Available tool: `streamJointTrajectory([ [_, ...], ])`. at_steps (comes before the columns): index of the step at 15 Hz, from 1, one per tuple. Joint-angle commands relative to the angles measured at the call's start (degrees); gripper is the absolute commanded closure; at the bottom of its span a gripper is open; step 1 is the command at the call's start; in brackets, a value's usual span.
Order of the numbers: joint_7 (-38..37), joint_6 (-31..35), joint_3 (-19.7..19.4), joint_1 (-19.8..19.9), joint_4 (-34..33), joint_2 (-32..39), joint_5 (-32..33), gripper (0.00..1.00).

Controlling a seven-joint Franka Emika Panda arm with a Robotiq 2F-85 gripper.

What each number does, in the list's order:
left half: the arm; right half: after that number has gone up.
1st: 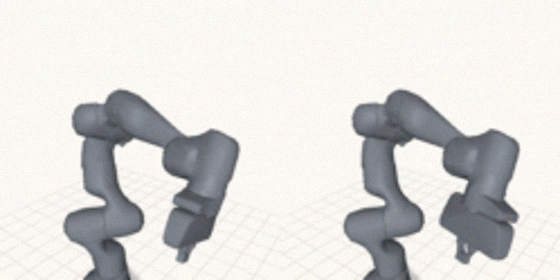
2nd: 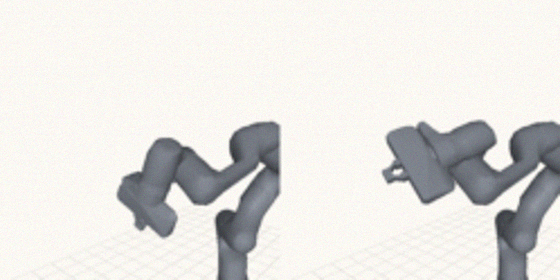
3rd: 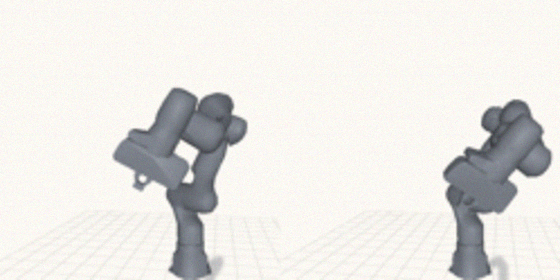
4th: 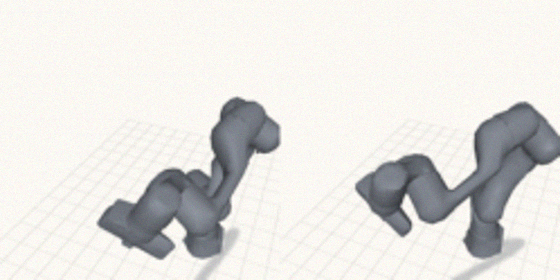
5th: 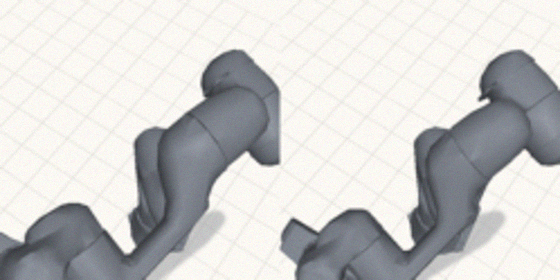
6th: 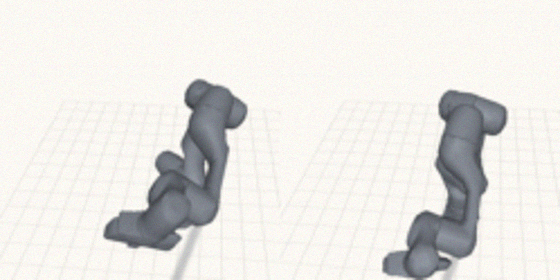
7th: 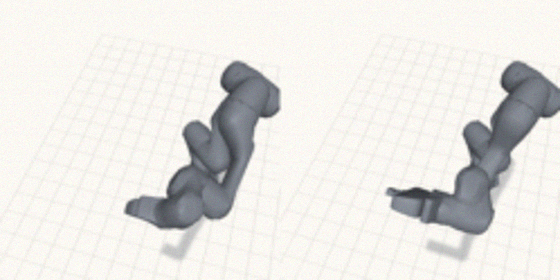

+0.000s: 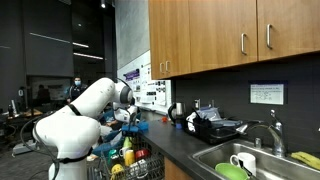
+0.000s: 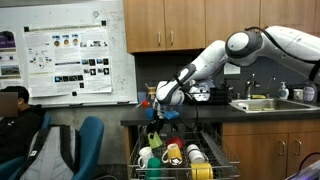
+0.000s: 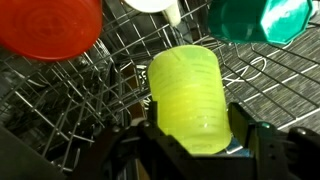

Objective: Move the green cup in the dishwasher to the left

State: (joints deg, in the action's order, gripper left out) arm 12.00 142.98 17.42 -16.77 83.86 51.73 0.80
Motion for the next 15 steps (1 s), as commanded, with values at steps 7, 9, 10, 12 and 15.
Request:
streamJointTrajectory([
  [7, 0.7, -3.0, -1.6, -0.1, -2.8, 1.7, 0.5, 0.55],
  [9, 0.8, -3.2, -1.7, -0.1, -2.9, 2.0, 0.5, 0.55],
  [10, 0.8, -4.1, -1.6, -0.2, -3.9, 2.8, 0.4, 0.55],
  [12, -3.5, -5.2, -1.9, 0.4, -2.0, -1.1, -1.3, 0.07],
  [15, -5.5, -6.2, -2.2, 0.2, -2.4, -1.4, -1.8, 0.0],
])
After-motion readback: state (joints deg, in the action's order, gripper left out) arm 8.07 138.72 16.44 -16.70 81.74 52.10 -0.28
